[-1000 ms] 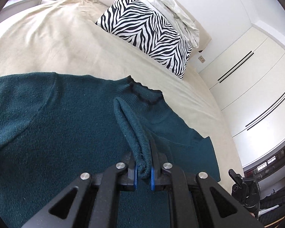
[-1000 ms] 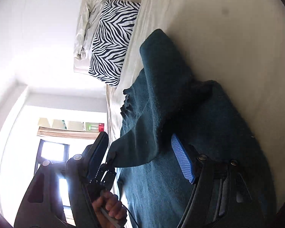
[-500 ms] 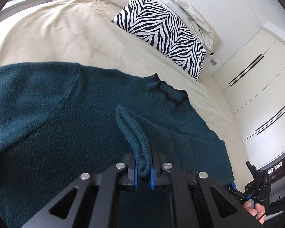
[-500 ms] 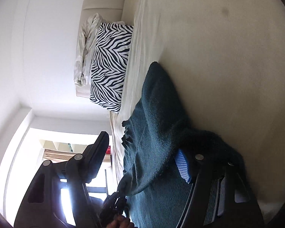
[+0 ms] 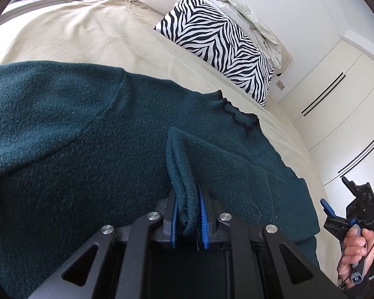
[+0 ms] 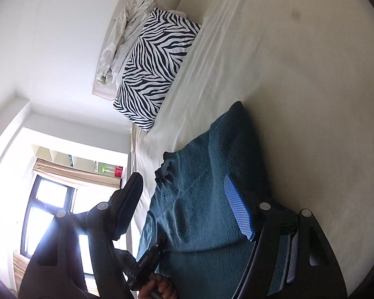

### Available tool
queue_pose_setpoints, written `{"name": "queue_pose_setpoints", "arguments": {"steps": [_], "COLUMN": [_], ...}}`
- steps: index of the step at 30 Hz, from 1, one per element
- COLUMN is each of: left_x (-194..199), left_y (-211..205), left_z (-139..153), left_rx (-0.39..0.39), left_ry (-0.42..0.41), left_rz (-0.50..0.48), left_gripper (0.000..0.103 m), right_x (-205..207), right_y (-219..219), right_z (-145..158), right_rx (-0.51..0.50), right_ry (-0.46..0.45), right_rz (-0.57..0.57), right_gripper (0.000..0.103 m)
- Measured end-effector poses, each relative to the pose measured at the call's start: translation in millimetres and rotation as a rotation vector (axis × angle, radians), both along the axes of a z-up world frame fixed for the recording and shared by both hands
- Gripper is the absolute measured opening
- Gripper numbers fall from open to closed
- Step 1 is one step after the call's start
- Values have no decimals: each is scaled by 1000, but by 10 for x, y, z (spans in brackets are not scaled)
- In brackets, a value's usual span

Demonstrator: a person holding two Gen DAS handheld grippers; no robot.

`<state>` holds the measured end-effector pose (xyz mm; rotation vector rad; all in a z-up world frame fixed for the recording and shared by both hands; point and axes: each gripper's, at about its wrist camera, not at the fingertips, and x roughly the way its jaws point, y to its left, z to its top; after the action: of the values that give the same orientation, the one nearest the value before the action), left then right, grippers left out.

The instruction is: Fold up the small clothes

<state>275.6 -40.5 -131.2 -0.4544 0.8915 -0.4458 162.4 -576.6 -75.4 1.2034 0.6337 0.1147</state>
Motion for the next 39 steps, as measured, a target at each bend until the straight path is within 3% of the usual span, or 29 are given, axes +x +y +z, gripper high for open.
{"name": "queue_pose_setpoints", "arguments": {"steps": [4, 7, 10, 17, 20, 22, 28, 30, 32, 35, 39], "left_x": [-22, -12, -25, -99, -84, -82, -135, -323, -535, -819, -1129], "left_y": [28, 85, 120, 224, 185, 178, 281, 499, 864, 1598, 2700], "left_z": [-12, -36, -39, -9, -10, -9, 83, 206, 338, 446, 318], "left_rx": [-12, -49, -63, -88, -62, -59, -66, -90, -139, -220, -367], "left_ry": [-10, -1, -3, -28, -21, -20, 19, -3, -24, -27, 50], "left_rz": [12, 22, 37, 100, 99, 97, 80, 122, 195, 343, 620], "left_gripper": [17, 15, 15, 15, 15, 15, 19, 48, 64, 69, 69], "right_x": [605, 785, 612, 210, 185, 127, -377, -647, -896, -1185, -1349], "right_y": [-78, -27, 33, 134, 216, 257, 233, 304, 427, 645, 975], "right_z": [-188, -496, -510, -305, -439, -477, -338, -188, -76, 2, 53], "right_rx": [18, 54, -5, -16, -48, -100, -82, -110, -126, -114, -88], "right_ry": [41, 116, 80, 41, 90, 57, 88, 48, 24, 7, -7], "right_rz": [62, 148, 189, 234, 246, 267, 195, 186, 194, 205, 229], "right_gripper": [68, 66, 66, 68, 67, 64, 67, 68, 68, 68, 68]}}
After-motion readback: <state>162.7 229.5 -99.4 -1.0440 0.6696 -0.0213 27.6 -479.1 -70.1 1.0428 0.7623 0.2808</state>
